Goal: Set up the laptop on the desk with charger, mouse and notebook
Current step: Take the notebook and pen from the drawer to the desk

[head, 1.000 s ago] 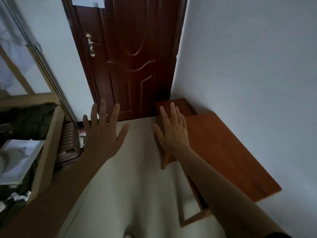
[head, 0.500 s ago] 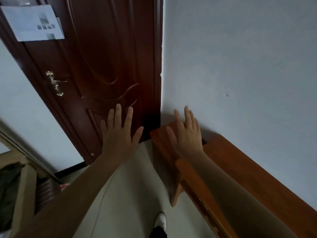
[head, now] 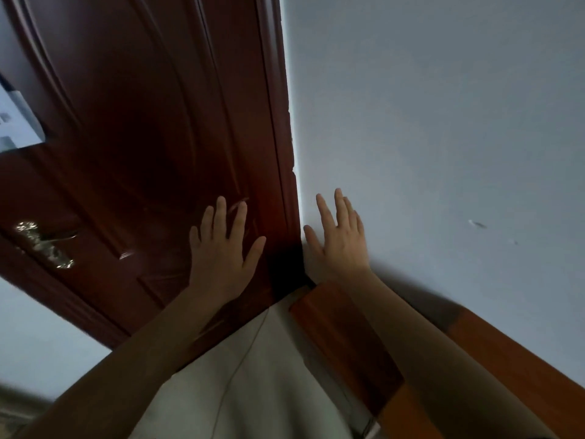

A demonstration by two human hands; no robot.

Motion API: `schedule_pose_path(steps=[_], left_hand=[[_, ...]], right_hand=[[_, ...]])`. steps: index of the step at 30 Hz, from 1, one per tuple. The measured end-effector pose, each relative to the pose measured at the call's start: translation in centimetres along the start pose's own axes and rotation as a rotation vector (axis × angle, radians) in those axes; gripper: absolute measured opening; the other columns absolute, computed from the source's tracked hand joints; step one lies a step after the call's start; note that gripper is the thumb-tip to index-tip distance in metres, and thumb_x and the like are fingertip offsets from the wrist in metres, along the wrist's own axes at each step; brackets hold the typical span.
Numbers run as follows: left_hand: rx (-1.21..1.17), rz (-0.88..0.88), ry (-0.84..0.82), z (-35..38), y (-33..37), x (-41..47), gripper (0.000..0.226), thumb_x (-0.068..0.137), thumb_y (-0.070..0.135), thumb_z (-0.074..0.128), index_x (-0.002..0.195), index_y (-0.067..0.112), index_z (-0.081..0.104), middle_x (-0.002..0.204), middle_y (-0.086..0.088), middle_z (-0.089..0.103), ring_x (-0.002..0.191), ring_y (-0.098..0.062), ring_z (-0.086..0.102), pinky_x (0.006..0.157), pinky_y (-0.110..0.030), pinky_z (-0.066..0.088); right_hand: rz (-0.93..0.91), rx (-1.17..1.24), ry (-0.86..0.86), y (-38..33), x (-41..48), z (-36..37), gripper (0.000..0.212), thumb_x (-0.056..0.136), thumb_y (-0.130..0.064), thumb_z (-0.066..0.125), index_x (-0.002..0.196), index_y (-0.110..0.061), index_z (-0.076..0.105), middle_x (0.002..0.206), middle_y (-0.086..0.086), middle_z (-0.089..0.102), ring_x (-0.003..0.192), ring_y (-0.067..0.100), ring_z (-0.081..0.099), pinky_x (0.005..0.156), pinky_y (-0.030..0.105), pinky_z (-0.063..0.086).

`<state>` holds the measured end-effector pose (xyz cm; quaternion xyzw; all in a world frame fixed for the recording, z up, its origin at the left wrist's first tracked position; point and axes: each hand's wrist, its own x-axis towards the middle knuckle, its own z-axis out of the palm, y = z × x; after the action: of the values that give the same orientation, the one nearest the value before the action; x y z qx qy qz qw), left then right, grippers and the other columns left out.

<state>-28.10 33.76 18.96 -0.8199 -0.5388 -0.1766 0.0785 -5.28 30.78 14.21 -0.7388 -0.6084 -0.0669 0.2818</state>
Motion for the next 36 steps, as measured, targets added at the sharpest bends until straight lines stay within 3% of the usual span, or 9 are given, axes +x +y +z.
schedule_pose_path(steps=[3,7,10,14,17,23,29,36], left_hand=[[-0.032,0.082,-0.026,2.9,-0.2,4.2,0.074,0.096,0.065,0.02,0.157,0.024,0.015,0.163,-0.017,0.012,0.148,-0.037,0.014,0.112,-0.064,0.023],[-0.094,0.255,-0.134,8.7,1.2,10.4,0.073,0.095,0.062,0.025,0.156,0.022,0.02,0.163,-0.019,0.015,0.147,-0.04,0.017,0.11,-0.065,0.026],[-0.151,0.475,-0.208,12.0,3.2,15.2,0.075,0.094,0.064,0.019,0.157,0.024,0.014,0.164,-0.017,0.009,0.147,-0.04,0.013,0.111,-0.063,0.025],[-0.246,0.654,-0.287,14.6,4.9,17.9,0.081,0.09,0.07,0.01,0.157,0.027,0.002,0.165,-0.014,-0.001,0.149,-0.038,0.006,0.115,-0.063,0.019],[-0.282,0.74,-0.351,17.3,4.7,18.2,0.08,0.092,0.069,0.015,0.157,0.026,0.002,0.165,-0.014,0.0,0.15,-0.038,0.007,0.114,-0.062,0.02],[-0.303,0.735,-0.552,19.9,4.2,13.6,0.077,0.096,0.063,0.029,0.158,0.023,0.006,0.165,-0.015,0.002,0.149,-0.039,0.008,0.116,-0.06,0.02],[-0.303,0.656,-0.559,23.2,6.3,9.5,0.077,0.097,0.059,0.036,0.158,0.018,0.012,0.164,-0.017,0.01,0.149,-0.039,0.013,0.113,-0.06,0.025],[-0.313,0.476,-0.618,33.2,4.9,2.4,0.081,0.095,0.06,0.038,0.157,0.013,0.016,0.162,-0.021,0.017,0.146,-0.04,0.02,0.113,-0.057,0.029]], right_hand=[[0.054,-0.064,-0.032,1.9,1.1,1.3,0.066,0.103,-0.057,0.025,0.16,-0.025,0.019,0.167,0.018,0.012,0.154,0.037,0.014,0.123,0.053,0.021],[0.275,-0.16,-0.029,5.5,0.5,2.7,0.064,0.104,-0.05,0.04,0.16,-0.025,0.023,0.167,0.02,0.011,0.153,0.039,0.015,0.122,0.053,0.02],[0.494,-0.293,0.047,7.2,-0.3,2.6,0.065,0.104,-0.051,0.04,0.16,-0.027,0.021,0.167,0.019,0.009,0.154,0.038,0.012,0.122,0.051,0.017],[0.839,-0.351,0.114,6.4,-3.5,2.3,0.066,0.102,-0.054,0.039,0.16,-0.028,0.021,0.167,0.018,0.011,0.153,0.037,0.014,0.122,0.051,0.02],[0.954,-0.399,0.071,4.1,-6.4,4.3,0.067,0.1,-0.055,0.039,0.159,-0.03,0.021,0.167,0.017,0.012,0.153,0.036,0.015,0.121,0.05,0.021],[1.095,-0.372,-0.01,1.7,-11.5,6.6,0.068,0.1,-0.061,0.033,0.16,-0.033,0.017,0.169,0.013,0.006,0.155,0.033,0.011,0.122,0.048,0.019],[1.126,-0.279,0.0,5.0,-15.9,8.2,0.067,0.101,-0.062,0.031,0.159,-0.033,0.015,0.169,0.011,0.008,0.154,0.032,0.013,0.121,0.047,0.022],[1.169,-0.144,0.004,8.0,-22.1,17.2,0.069,0.1,-0.061,0.033,0.159,-0.032,0.013,0.168,0.01,0.011,0.153,0.031,0.02,0.117,0.048,0.032]])
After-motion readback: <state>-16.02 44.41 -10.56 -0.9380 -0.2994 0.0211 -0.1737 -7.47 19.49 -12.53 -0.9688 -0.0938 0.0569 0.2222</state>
